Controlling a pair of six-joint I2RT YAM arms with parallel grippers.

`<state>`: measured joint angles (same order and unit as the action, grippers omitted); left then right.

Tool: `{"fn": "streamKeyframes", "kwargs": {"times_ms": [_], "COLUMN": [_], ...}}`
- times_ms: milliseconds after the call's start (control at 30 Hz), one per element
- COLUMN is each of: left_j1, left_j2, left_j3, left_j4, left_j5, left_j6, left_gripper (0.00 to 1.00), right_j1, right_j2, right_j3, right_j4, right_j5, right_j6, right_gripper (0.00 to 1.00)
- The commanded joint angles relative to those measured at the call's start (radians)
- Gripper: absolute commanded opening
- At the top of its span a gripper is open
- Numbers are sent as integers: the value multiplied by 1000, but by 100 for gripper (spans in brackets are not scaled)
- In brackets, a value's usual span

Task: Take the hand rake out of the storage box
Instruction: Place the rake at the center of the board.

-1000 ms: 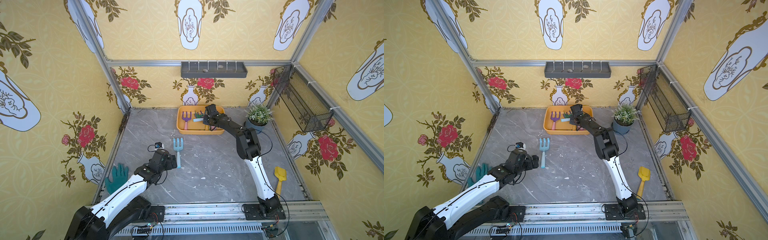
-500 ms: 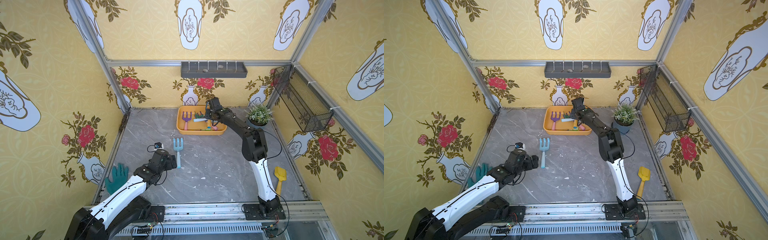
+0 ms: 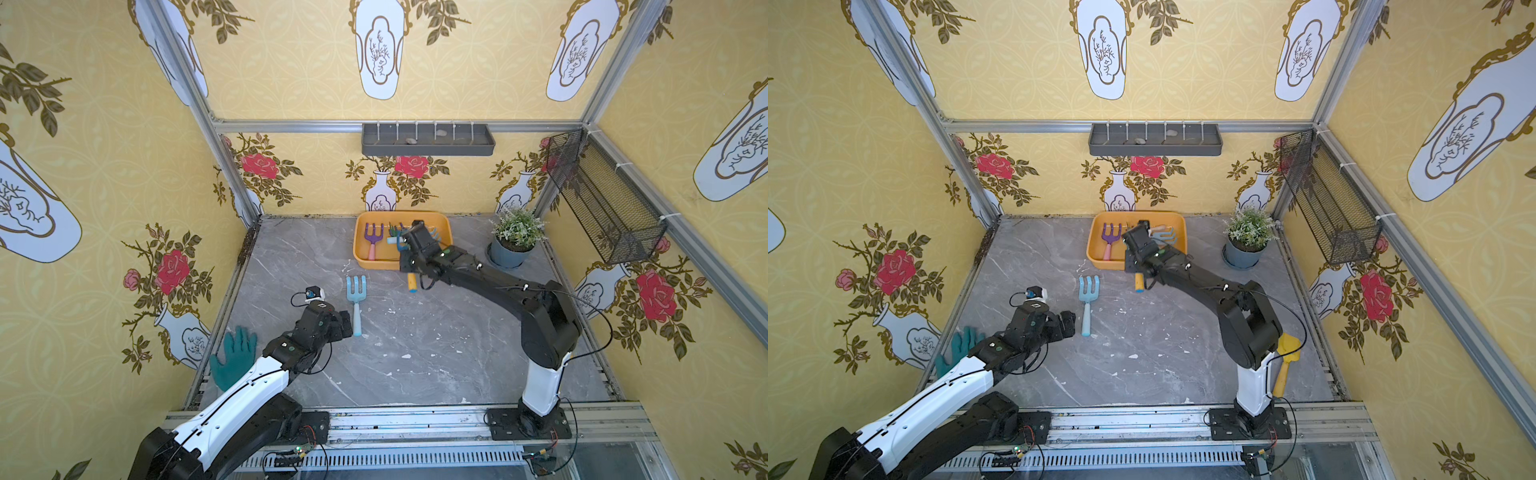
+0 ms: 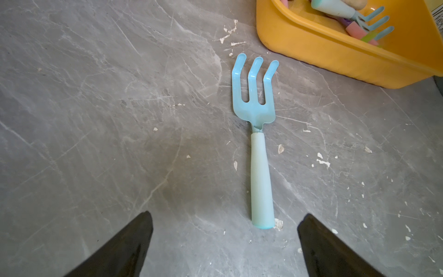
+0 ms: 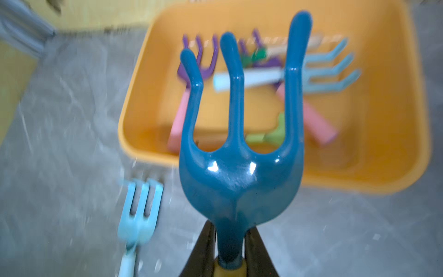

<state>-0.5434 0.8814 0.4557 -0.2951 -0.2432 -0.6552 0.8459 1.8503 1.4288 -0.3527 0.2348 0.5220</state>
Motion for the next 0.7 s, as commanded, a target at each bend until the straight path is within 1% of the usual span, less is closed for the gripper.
{"fn": "streamKeyframes", "kwargs": {"times_ms": [0, 33, 100, 200, 267, 400, 500, 667], "left_j1": [2, 2, 2, 2, 2, 2, 2, 2], "left_j2": [2, 2, 1, 5, 11, 10, 4, 5], "left_j3": [4, 6, -1, -13, -17, -25, -28, -37], "left_j4": [6, 2, 8, 10, 4, 2, 5, 14], "left_j5": [1, 5, 13, 12, 14, 18, 22, 27], "left_j6": [-15, -17, -24, -26, -54, -55, -54, -54], "left_gripper": [100, 100, 100, 100, 100, 100, 100, 100], "right_j1": [98, 123, 148, 149, 149, 141, 120, 120], "right_j2": [-27, -25, 3, 75, 112, 188, 223, 252], "right_j3": [-110, -143, -179, -146, -131, -76, -70, -51], "right_j4": [81, 109, 175, 153, 153, 110, 113, 118], "right_j5": [72, 62, 18, -17, -25, -13, -26, -29], "right_j6": [115, 121, 125, 155, 161, 198, 221, 233], "right_gripper": [0, 2, 3, 1, 1, 2, 2, 3]}}
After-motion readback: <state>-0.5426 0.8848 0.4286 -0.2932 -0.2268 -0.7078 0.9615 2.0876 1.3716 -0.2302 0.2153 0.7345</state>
